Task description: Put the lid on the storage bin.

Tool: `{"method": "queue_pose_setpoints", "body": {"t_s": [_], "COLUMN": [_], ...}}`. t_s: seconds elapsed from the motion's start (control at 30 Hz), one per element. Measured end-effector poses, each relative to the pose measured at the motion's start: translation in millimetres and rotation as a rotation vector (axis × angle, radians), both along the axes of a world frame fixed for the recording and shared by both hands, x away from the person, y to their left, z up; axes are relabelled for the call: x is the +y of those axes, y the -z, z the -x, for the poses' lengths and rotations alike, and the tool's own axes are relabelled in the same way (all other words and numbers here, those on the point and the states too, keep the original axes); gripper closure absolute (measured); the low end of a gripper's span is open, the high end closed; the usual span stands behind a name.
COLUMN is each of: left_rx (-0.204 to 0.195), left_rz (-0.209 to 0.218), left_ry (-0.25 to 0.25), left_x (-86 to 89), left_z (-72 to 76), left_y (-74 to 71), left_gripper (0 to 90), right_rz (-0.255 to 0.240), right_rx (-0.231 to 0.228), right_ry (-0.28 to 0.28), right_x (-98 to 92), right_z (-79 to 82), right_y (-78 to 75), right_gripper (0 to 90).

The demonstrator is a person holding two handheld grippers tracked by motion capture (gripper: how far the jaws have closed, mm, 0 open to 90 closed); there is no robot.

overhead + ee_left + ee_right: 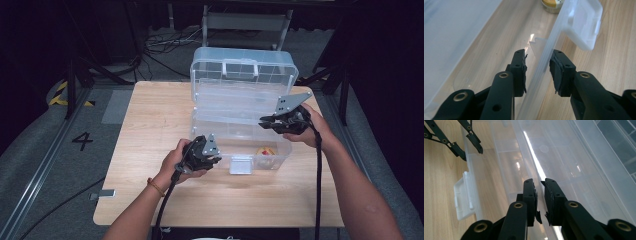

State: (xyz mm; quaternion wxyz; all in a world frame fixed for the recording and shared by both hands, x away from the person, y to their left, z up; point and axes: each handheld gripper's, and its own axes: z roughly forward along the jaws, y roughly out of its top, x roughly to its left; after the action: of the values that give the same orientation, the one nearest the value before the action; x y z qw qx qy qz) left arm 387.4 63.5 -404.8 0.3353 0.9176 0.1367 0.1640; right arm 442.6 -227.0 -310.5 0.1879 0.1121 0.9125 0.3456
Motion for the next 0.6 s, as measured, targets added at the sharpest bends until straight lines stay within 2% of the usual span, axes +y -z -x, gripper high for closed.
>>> {"method": "queue_pose_setpoints", "body": {"t_s": [0.1, 0.23, 0.3, 0.53, 0.6], "left_rx": [-0.011, -0.003, -0.016, -0.036, -0.047], "left_rz": [-0.005, 0.013, 0.035, 0.057, 0.058], "left_ry": [0.010, 0.011, 0.013, 0.019, 0.022], "left_x": [0.3, 2.8, 5.5, 12.1, 16.6], "left_z": [2.8, 2.9, 4.5, 8.9, 9.3], "left_y": [-2.3, -5.2, -10.4, -20.5, -23.0], "left_gripper": [67.2, 68.5, 69.7, 74.1, 79.5], "right_rz": [-0.006, -0.009, -0.013, -0.024, -0.028], "right_rx": [0.002, 0.002, 0.001, 0.003, 0.005], "right_ry": [0.004, 0.002, 0.004, 0.001, 0.003], "right_x": [-0.2, -0.6, -1.0, -2.2, -2.5], "right_z": [1.0, 1.2, 1.5, 2.3, 2.7], "right_y": [1.0, 1.5, 1.9, 3.4, 4.0], "right_gripper": [80.2, 80.0, 79.8, 79.7, 79.6]}}
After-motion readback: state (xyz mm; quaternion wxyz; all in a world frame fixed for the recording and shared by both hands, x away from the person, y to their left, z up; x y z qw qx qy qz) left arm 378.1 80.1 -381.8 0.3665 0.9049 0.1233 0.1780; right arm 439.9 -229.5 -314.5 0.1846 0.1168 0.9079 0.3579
